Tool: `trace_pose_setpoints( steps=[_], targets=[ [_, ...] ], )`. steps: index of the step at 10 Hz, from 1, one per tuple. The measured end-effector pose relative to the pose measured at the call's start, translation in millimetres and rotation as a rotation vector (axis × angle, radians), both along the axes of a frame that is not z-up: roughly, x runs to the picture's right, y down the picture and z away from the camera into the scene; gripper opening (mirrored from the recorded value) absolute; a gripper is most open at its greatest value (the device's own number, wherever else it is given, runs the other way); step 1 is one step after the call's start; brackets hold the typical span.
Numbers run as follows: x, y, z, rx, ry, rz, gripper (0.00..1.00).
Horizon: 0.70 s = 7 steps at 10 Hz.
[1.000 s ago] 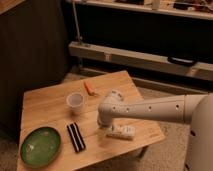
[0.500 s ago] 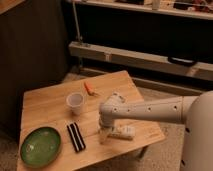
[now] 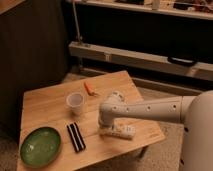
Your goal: Stand the bottle upright
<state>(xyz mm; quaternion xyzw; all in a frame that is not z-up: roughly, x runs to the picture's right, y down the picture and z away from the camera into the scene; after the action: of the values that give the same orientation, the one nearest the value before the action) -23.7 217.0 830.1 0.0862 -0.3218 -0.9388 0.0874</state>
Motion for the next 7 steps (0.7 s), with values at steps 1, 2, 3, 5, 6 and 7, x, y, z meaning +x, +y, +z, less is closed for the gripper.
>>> trace_pose_setpoints(
  steps=[1,2,3,5,6,7],
  targets=[
    [-2.2,-2.9,-2.1,0.002,-0.011,0.005,0.44],
    [-5.3,-7.7,-6.6,0.009,-0.032,0.015,0.44],
    [-9.1,-15.0,-14.3,0.02,-0.056,0.027,0.44],
    [-25.1,-42.0,-43.3,0.058,-0.132,0.05,0.44],
    [-34.4,-55.8,-57.6,0.075,-0.178,0.065,0.44],
    [-46.4,-71.1,-73.4,0.094,-0.25,0.093,0.44]
  ],
)
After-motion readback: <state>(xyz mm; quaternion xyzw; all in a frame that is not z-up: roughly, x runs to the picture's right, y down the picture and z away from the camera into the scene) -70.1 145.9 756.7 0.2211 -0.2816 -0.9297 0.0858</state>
